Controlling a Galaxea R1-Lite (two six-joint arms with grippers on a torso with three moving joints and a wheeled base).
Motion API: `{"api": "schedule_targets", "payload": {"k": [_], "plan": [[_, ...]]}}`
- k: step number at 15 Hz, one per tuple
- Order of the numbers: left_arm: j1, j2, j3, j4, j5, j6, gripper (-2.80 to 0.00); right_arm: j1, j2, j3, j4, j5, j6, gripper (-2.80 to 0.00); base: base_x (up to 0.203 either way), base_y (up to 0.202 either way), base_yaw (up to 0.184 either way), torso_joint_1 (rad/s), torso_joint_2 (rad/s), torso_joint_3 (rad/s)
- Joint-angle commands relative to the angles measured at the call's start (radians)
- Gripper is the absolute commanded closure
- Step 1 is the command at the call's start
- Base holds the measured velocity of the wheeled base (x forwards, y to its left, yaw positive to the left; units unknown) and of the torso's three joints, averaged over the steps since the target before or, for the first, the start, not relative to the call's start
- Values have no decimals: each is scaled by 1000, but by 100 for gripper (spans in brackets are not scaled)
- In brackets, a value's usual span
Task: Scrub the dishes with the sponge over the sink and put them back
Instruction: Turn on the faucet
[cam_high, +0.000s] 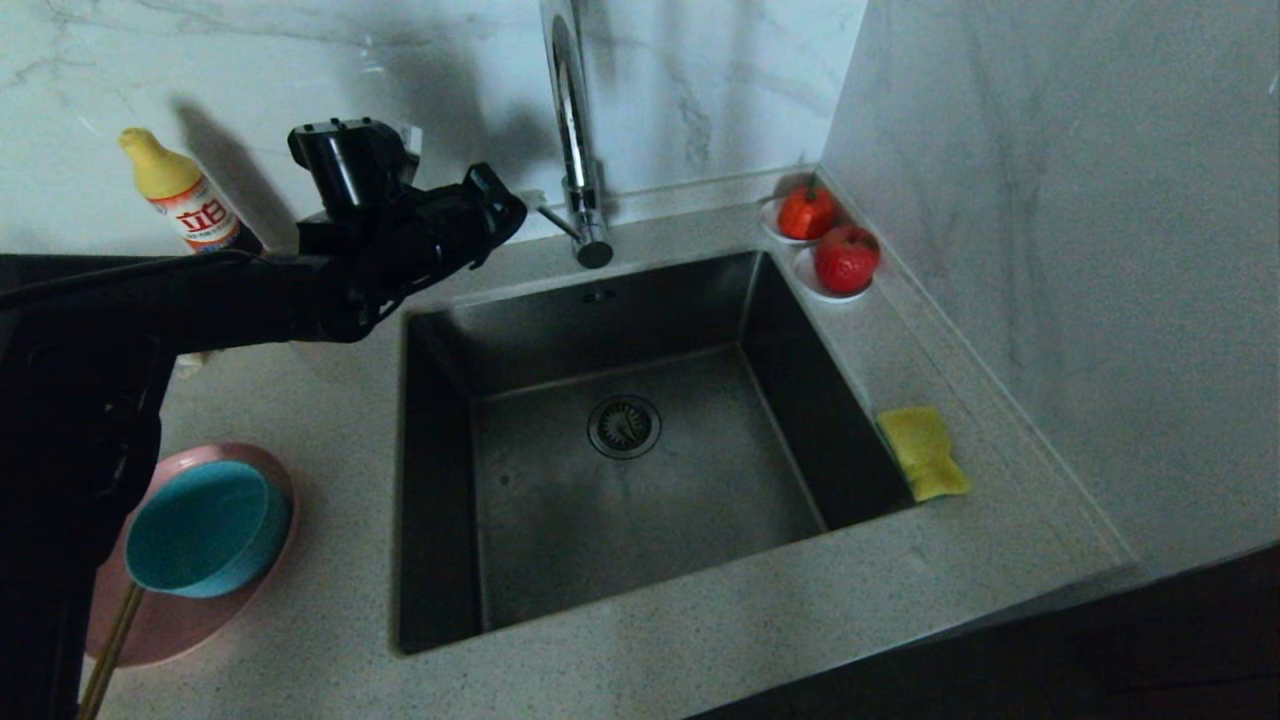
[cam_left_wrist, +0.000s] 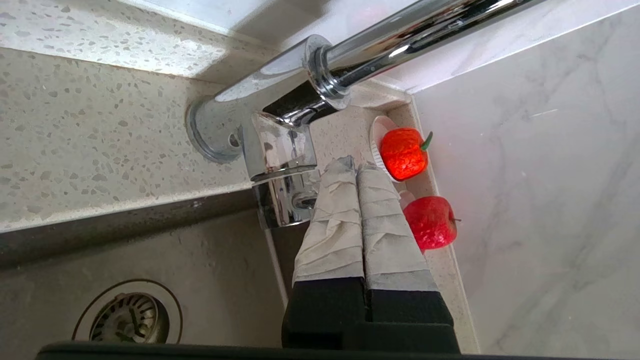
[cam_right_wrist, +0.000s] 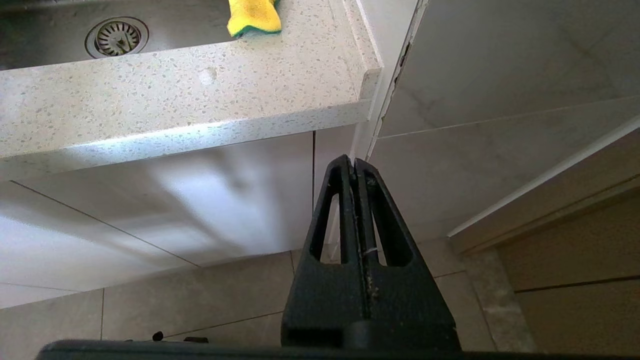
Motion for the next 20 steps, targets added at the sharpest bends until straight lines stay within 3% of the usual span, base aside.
{"api": "schedule_targets", "payload": {"k": [1, 13, 20], "plan": [[0, 9, 0, 0, -4, 1, 0, 0, 0, 0, 0, 0, -1, 0, 0, 0, 0, 0, 0, 0], [-12, 5, 16, 9, -3, 1, 0, 0, 0, 0, 0, 0, -1, 0, 0, 0, 0, 0, 0, 0], [-26, -51, 127, -2, 5, 10, 0, 0, 0, 0, 0, 0, -1, 0, 0, 0, 0, 0, 0, 0]]}}
